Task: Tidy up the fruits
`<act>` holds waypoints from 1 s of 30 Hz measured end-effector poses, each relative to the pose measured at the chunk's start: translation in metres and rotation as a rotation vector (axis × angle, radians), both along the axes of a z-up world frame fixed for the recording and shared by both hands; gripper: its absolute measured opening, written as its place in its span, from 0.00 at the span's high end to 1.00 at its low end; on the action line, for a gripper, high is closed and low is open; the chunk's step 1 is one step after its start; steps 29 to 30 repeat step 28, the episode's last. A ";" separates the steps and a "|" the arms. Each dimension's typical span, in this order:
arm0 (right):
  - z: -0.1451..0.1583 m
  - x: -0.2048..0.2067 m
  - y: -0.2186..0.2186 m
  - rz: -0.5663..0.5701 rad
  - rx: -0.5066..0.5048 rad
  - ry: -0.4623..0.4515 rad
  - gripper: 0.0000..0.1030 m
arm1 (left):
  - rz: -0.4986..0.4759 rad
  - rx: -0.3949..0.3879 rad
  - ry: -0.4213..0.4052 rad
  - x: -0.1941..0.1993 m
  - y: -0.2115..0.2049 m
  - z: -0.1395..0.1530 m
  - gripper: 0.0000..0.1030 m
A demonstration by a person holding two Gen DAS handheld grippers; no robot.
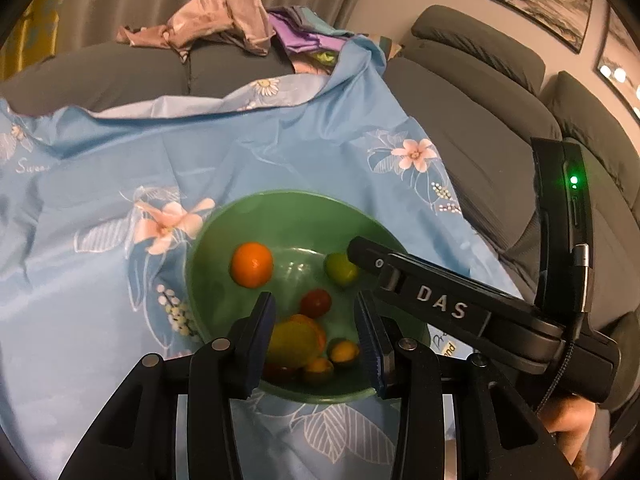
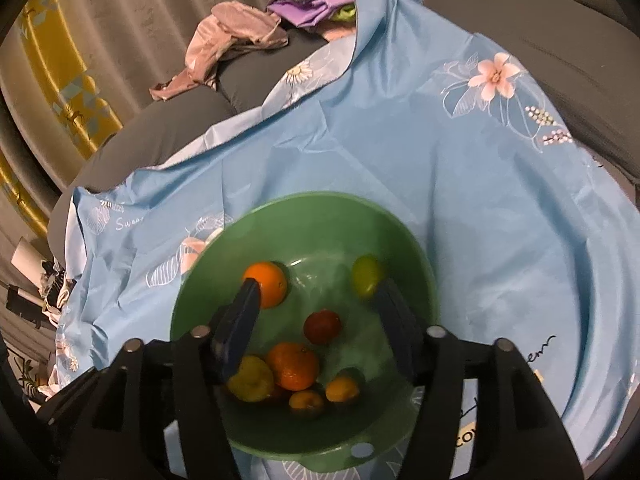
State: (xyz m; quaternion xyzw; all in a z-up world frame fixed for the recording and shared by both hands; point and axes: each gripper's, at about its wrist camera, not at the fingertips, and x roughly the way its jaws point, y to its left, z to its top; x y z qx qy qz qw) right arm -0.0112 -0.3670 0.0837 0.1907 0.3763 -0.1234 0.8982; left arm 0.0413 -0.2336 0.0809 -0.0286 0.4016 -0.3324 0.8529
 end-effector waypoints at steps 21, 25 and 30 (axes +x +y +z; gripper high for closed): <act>0.009 -0.011 -0.001 -0.032 -0.035 -0.014 0.32 | 0.014 0.040 -0.054 -0.011 0.002 0.010 0.48; 0.010 -0.011 0.000 -0.029 -0.036 -0.018 0.32 | 0.020 0.030 -0.068 -0.014 0.005 0.013 0.48; 0.012 -0.012 0.002 -0.021 -0.040 -0.026 0.32 | 0.031 0.028 -0.071 -0.016 0.008 0.015 0.48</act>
